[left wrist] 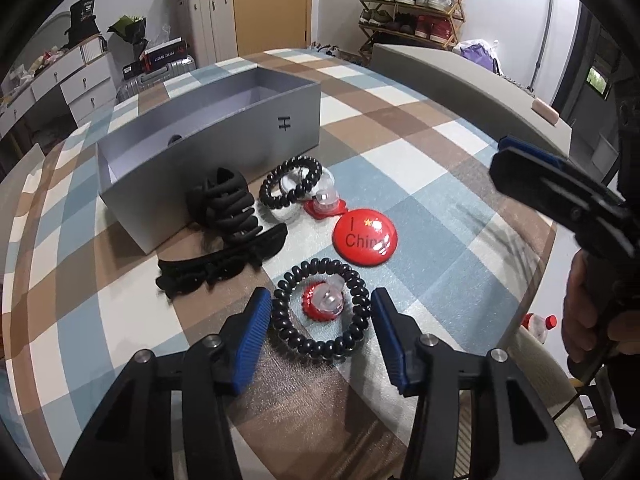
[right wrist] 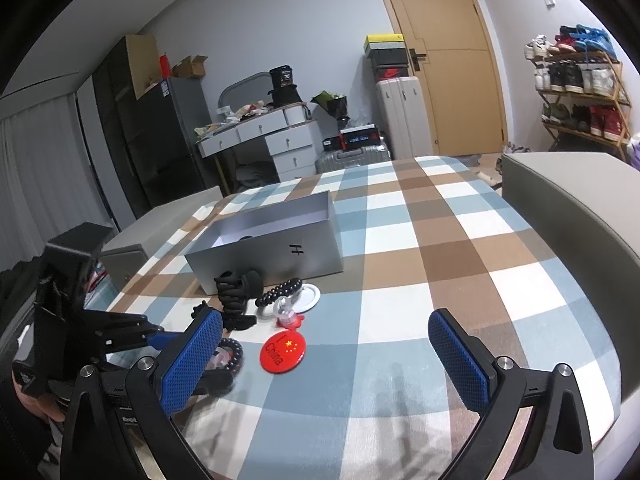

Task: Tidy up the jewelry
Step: 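Lift the coil hair tie with the left tool while the right grasps the clear-red cup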

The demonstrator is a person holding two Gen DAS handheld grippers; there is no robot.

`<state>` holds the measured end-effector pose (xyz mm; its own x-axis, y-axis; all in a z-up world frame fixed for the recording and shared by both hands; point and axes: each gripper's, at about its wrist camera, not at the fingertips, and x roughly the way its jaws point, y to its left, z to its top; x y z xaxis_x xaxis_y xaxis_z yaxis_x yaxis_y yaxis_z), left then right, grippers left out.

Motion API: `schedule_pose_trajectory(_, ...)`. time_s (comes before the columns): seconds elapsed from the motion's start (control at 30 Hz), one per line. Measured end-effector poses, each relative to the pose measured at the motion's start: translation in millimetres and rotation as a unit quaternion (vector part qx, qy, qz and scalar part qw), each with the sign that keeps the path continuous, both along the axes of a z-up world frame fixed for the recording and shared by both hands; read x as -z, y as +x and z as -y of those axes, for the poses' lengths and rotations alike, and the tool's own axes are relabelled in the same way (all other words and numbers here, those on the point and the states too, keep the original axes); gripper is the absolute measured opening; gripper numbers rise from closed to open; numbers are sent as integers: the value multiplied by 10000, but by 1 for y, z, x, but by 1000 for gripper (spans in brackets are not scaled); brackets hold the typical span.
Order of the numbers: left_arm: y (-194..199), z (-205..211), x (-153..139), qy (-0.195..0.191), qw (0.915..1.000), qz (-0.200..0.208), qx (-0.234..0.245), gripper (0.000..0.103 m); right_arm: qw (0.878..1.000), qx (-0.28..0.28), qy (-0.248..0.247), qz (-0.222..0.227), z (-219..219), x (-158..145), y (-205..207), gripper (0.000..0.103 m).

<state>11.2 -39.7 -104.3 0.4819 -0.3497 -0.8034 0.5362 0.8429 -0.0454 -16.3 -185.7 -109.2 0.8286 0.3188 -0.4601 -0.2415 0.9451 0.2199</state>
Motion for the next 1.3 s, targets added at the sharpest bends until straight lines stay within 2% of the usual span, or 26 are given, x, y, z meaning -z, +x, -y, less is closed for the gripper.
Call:
schedule_pose_trajectory(0.27,-5,-5,-21,-217,9995,225,-45,46,10000,-19,-41,-63,-1,4,0,103)
schedule_pose_trajectory(0.47,-7,-24,-32,-479,9974,443,-313,46,9997,3,-123,-224,-2,8,2,103)
schedule_pose_trajectory(0.7,-9,-64,-39,-933,9890,621,-965,46,9974,-634,-158,-307,-33,13,-1,102)
schedule_pose_trajectory(0.77,-9,-79,-40,-1075,9849,631,-1200,46,9948,-934,-305,-281,-52,15,-2,98)
schedule_pose_trajectory(0.93,-9,-97,-38,-1183,9807,623,-1428,46,9904,-1206,-535,-413,-84,24,6,79)
schedule_pose_trajectory(1.1,-13,-108,-36,-1234,9775,678,-1569,46,9874,-1258,-783,-550,-103,34,13,64)
schedule_pose_trajectory(1.17,-13,-112,-35,-1274,9767,679,-1588,46,9854,-1305,-913,-604,-110,38,15,54)
schedule_pose_trajectory(1.23,-12,-114,-35,-1295,9764,682,-1586,46,9837,-1321,-1044,-625,-115,40,16,38)
schedule_pose_trajectory(1.27,-13,-115,-35,-1300,9765,683,-1579,46,9833,-1310,-1095,-634,-116,41,16,35)
schedule_pose_trajectory(1.3,-12,-116,-35,-1314,9763,690,-1572,46,9829,-1297,-1148,-629,-117,42,15,22)
